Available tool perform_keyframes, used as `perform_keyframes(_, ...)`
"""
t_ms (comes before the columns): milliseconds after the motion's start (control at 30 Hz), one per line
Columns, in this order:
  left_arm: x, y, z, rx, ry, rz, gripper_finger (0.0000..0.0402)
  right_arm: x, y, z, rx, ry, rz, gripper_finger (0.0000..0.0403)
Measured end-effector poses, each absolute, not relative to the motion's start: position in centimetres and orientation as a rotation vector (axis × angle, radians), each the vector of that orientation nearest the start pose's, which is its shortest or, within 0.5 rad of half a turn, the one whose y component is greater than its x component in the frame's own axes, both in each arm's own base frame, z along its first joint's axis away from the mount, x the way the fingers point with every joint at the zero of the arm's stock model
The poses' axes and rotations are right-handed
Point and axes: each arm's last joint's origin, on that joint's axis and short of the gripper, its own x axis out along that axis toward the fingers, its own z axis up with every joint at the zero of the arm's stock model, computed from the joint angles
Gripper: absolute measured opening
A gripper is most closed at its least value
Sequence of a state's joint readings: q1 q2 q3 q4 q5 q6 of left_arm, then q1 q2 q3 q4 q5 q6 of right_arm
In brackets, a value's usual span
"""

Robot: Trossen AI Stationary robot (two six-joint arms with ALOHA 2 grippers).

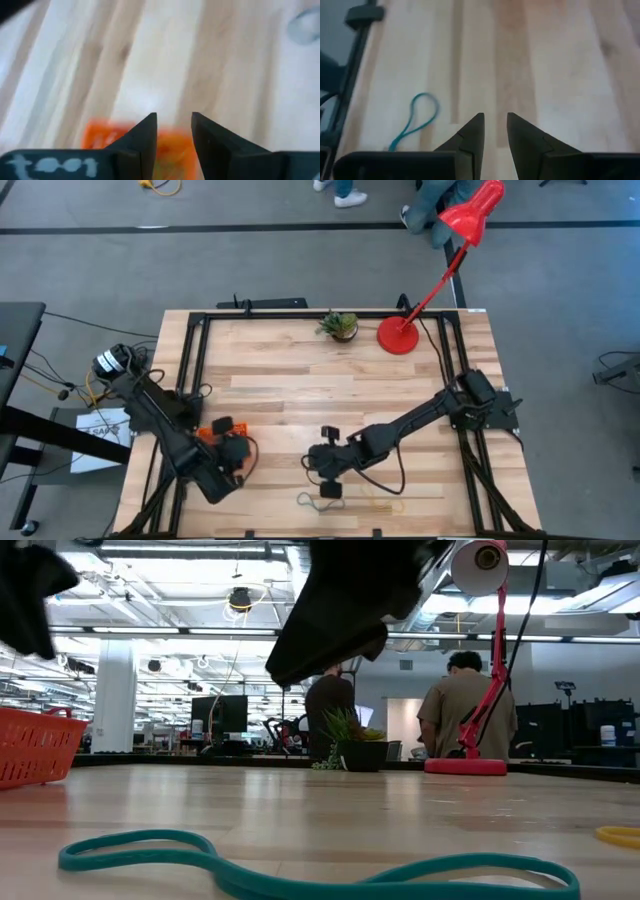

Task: Pick and place rubber bands into bin
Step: Put the blue rubber band into the orange basket

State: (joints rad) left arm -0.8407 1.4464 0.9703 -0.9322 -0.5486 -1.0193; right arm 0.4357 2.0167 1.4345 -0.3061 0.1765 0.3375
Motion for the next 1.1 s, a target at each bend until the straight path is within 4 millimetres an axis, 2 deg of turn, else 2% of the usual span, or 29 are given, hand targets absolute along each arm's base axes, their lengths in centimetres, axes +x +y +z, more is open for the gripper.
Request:
perform_keyframes(67,18.7,-17.7,21.8,-0.017,0.968,0.245,0.0112,39.1,18.5,18.1,0.018,0.877,0.124,0.0079)
perform_keyframes(200,20.4,-18.0,22.3,-0.003,0.877,0.142,0.0112,38.5,20.4,16.6,-0.054,0.899,0.207,0.0079)
perform_keyframes(267,21.0,-18.1,22.6,0.003,0.838,0.110,0.0112,38.9,21.6,15.8,-0.034,0.868,0.247,0.0079)
perform_keyframes(333,21.6,-18.1,22.8,0.010,0.807,0.088,0.0112,38.2,22.3,15.2,-0.054,0.894,0.265,0.0079)
perform_keyframes(567,22.1,-17.9,23.0,0.001,0.784,0.084,0.0112,37.9,24.9,15.4,-0.046,0.795,0.312,0.0079)
perform_keyframes(667,22.0,-18.0,23.0,-0.019,0.783,0.089,0.0112,37.6,25.7,15.1,-0.071,0.759,0.243,0.0079)
perform_keyframes(733,22.0,-18.1,23.0,-0.022,0.783,0.089,0.0112,37.0,26.1,14.3,-0.116,0.777,0.201,0.0079)
perform_keyframes(967,22.3,-18.3,22.2,-0.022,0.782,0.129,0.0112,37.4,26.2,11.3,-0.073,0.817,0.114,0.0079)
perform_keyframes(1100,22.8,-18.7,21.0,0.001,0.809,0.144,0.0112,37.6,26.0,11.4,-0.021,0.820,0.111,0.0079)
